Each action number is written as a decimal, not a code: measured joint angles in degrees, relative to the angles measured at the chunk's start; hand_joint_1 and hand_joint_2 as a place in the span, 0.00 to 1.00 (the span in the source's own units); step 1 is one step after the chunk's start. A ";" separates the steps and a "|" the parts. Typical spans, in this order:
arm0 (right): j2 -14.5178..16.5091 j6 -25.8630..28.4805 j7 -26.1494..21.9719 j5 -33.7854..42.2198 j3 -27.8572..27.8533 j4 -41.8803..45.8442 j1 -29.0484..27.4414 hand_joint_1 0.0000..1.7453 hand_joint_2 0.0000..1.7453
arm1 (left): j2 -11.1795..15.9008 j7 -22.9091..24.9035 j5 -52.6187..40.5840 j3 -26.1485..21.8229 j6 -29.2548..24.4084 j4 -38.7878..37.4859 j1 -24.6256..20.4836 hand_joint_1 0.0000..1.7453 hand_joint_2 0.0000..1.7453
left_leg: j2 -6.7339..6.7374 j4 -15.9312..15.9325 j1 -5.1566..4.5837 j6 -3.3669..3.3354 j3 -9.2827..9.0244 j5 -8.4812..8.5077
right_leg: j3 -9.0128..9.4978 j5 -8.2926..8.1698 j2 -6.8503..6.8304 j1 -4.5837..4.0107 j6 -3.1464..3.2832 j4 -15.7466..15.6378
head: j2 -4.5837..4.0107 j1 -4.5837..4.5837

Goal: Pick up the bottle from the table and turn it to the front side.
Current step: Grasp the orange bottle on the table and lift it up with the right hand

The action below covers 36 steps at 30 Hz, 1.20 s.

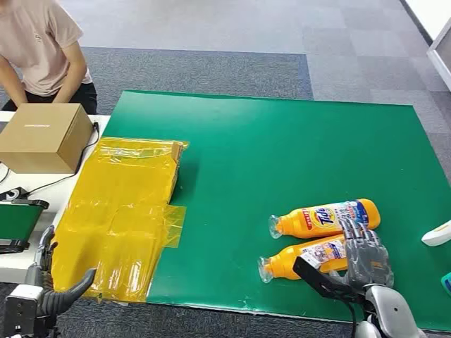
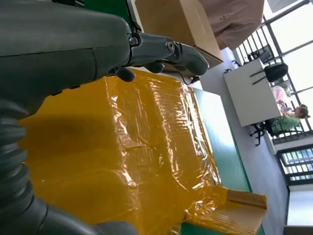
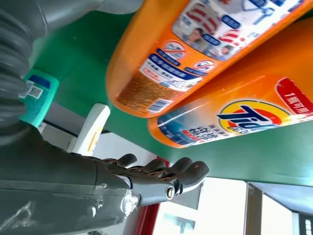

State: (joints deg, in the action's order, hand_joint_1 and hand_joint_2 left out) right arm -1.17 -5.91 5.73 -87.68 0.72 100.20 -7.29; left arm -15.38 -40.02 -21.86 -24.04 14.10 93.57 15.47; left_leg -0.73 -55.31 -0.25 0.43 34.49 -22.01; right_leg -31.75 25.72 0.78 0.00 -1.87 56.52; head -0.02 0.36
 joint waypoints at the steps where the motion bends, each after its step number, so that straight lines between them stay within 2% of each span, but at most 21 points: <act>1: -0.15 -0.08 -0.09 0.16 0.00 -0.41 0.29 0.00 1.00 | 0.03 0.00 0.05 0.07 -0.10 -0.01 -0.10 0.00 1.00 | 0.00 0.00 0.00 0.00 0.00 0.00 | 0.00 0.00 0.00 0.00 0.00 0.00 | 0.00 0.00; 15: -4.49 -2.22 -2.68 4.15 -0.53 -13.76 5.21 0.00 1.00 | 2.85 0.00 2.81 2.86 -2.88 -1.07 -1.42 0.00 1.00 | 0.00 -0.01 0.00 -0.01 -0.02 0.01 | 0.02 -0.01 0.00 0.01 -0.01 0.00 | 0.01 -0.01; 16: -4.84 -2.50 -3.00 4.47 -0.59 -14.52 5.48 0.03 1.00 | 3.10 0.00 3.04 3.03 -3.05 -1.21 -1.49 0.00 1.00 | 0.00 -0.01 0.00 -0.01 -0.03 0.01 | 0.02 -0.01 0.01 0.00 -0.01 0.00 | 0.00 -0.01; 20: -5.87 -3.18 -3.95 5.52 -0.61 -15.88 6.25 0.97 1.00 | 3.75 0.00 3.62 3.73 -3.54 -1.51 -1.54 0.00 1.00 | 0.01 -0.01 0.01 -0.03 -0.16 -0.04 | -0.04 0.05 0.00 0.00 -0.04 -0.01 | 0.01 -0.01; 21: -6.11 -3.34 -4.16 5.82 -0.57 -16.12 6.37 1.00 1.00 | 3.89 0.00 3.73 3.85 -3.62 -1.58 -1.53 0.00 1.00 | 0.00 -0.01 0.01 -0.04 -0.20 -0.06 | -0.05 0.07 0.00 0.00 -0.05 -0.01 | 0.01 -0.01; 27: -7.17 -2.04 -5.75 9.04 -0.44 -16.11 5.99 1.00 1.00 | 4.48 0.00 4.20 4.11 -4.07 -1.93 -1.43 0.00 1.00 | 0.00 -0.03 0.00 -0.05 -0.28 -0.08 | 0.03 0.07 0.00 0.01 -0.06 -0.02 | 0.00 -0.02; 31: -7.22 0.85 -7.14 12.74 0.03 -11.95 2.40 1.00 1.00 | 4.53 0.00 4.38 4.00 -3.74 -1.95 -0.77 0.00 1.00 | -0.02 -0.05 -0.01 -0.04 -0.21 -0.07 | 0.30 0.04 0.00 0.01 -0.06 -0.01 | 0.00 -0.02; 36: -5.47 6.37 -9.16 16.78 2.46 -3.94 -1.35 1.00 1.00 | 3.68 0.00 4.47 3.28 1.07 -1.92 -0.55 0.00 1.00 | -0.01 -0.04 0.00 0.00 -0.12 -0.07 | 0.18 0.06 0.01 -0.02 -0.04 0.00 | 0.00 0.01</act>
State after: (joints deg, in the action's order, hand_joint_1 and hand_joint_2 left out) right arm -6.64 0.46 -3.43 -70.90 3.18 96.26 -8.63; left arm -11.70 -40.02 -17.38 -20.76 15.17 91.65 14.92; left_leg -0.75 -55.34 -0.25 0.43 34.37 -22.08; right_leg -31.58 25.78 0.79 -0.01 -1.90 56.52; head -0.02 0.37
